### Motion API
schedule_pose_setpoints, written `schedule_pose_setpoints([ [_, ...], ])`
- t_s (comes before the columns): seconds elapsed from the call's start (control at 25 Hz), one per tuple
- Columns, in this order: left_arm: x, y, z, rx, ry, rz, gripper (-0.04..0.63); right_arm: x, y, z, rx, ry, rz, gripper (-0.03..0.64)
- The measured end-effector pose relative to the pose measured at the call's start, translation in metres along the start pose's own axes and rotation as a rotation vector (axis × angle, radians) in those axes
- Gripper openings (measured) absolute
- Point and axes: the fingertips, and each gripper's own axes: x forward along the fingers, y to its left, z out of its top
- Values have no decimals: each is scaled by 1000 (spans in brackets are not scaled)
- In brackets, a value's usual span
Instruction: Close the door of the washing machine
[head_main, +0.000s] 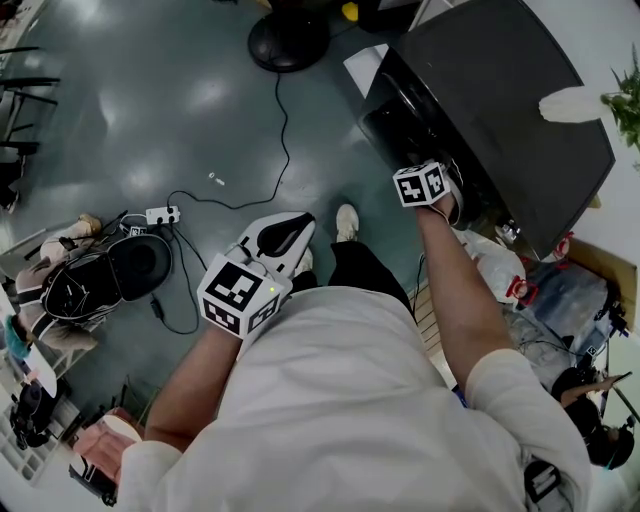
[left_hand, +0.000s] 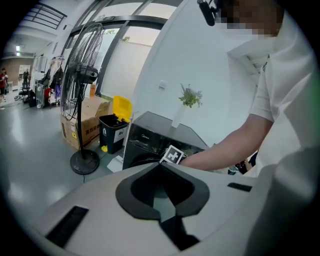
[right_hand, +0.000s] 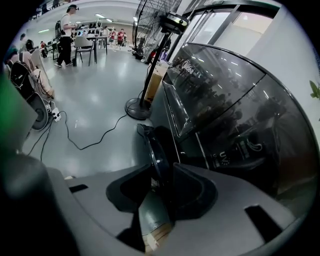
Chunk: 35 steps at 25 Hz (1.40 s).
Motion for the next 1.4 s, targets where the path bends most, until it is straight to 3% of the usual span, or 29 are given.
schedule_pose_setpoints([
  [0.48, -15, -1, -6, 7, 0, -17, 20, -2, 0, -1, -10, 26, 6, 147],
  [0.84, -36, -7, -14, 38, -17, -58, 20, -28, 1, 4, 13, -70, 65, 115],
  [1.12, -51, -22, -23, 71, -33, -120, 20, -83, 19, 11, 151, -186, 126, 87],
  [1.4, -76, -37, -33, 97, -59, -169, 20, -161, 41, 5, 320, -344, 209, 13],
])
